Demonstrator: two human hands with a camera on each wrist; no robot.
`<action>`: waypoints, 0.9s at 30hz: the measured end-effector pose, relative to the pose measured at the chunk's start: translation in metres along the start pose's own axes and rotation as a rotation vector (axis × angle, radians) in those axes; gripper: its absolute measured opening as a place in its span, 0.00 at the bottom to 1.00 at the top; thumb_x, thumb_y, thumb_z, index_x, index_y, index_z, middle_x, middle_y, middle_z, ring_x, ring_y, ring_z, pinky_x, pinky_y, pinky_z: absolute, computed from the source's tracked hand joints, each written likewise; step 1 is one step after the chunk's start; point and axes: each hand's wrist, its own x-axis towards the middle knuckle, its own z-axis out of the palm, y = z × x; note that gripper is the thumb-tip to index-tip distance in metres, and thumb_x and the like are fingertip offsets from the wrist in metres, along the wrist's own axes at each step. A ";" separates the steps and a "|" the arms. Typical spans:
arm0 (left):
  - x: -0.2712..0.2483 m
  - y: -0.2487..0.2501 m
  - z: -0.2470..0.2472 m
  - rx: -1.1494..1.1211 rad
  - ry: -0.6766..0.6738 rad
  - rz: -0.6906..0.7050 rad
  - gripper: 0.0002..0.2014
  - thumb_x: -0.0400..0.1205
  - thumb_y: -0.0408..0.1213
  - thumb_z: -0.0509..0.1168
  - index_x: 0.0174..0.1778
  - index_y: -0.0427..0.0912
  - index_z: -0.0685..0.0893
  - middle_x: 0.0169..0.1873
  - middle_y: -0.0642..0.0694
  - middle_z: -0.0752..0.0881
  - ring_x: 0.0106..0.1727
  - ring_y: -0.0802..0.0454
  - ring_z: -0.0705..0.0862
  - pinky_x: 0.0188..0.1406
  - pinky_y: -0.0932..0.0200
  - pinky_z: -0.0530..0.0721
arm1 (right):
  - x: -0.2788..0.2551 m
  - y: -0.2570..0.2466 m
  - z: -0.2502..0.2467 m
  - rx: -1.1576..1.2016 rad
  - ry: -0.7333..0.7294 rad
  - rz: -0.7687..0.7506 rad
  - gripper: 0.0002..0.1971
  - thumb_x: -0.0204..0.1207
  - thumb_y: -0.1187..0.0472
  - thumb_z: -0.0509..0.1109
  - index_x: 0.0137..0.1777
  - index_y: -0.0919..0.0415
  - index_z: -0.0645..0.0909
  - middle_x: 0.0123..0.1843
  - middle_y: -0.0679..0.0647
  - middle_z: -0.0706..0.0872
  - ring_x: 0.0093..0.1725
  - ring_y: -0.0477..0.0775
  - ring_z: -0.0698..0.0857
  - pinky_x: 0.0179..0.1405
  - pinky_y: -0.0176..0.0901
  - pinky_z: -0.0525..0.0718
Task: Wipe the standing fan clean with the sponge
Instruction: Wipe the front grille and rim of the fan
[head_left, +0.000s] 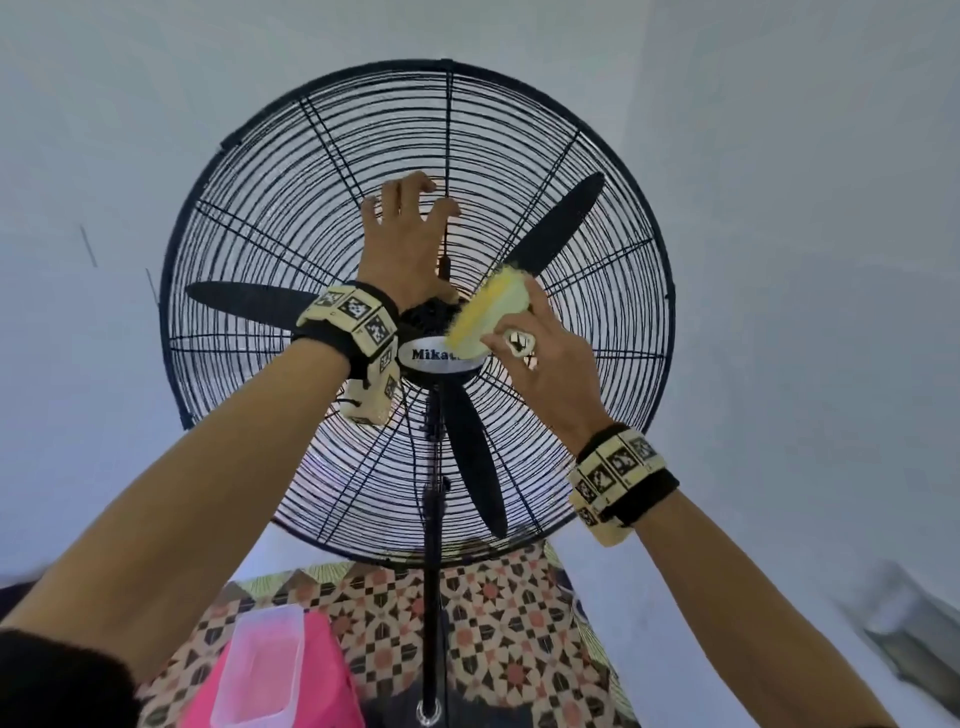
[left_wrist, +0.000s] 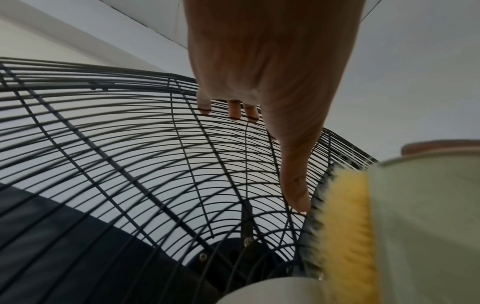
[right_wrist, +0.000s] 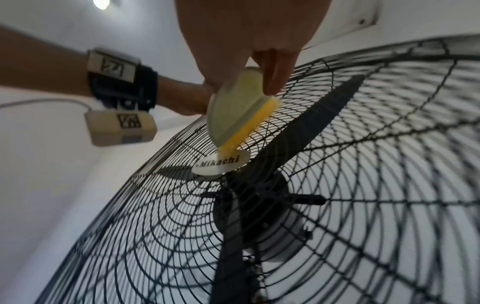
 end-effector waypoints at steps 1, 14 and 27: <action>0.000 -0.001 -0.001 0.003 -0.003 -0.006 0.53 0.59 0.57 0.88 0.79 0.52 0.71 0.80 0.39 0.64 0.82 0.33 0.61 0.83 0.27 0.59 | -0.001 0.002 -0.002 -0.012 0.004 0.005 0.12 0.84 0.49 0.73 0.50 0.57 0.86 0.83 0.63 0.74 0.26 0.29 0.67 0.29 0.20 0.67; -0.001 0.006 -0.001 0.019 -0.004 -0.006 0.54 0.59 0.58 0.87 0.80 0.52 0.69 0.81 0.38 0.63 0.83 0.33 0.60 0.83 0.28 0.57 | 0.014 0.002 -0.024 0.060 -0.040 0.086 0.11 0.83 0.50 0.75 0.51 0.58 0.86 0.76 0.66 0.82 0.30 0.58 0.88 0.35 0.45 0.89; -0.001 0.010 -0.001 -0.004 -0.014 -0.020 0.53 0.60 0.55 0.88 0.80 0.51 0.70 0.80 0.39 0.63 0.82 0.33 0.60 0.84 0.28 0.54 | 0.039 -0.014 -0.048 0.055 -0.109 0.104 0.10 0.81 0.54 0.78 0.52 0.61 0.88 0.70 0.65 0.86 0.43 0.52 0.93 0.46 0.25 0.86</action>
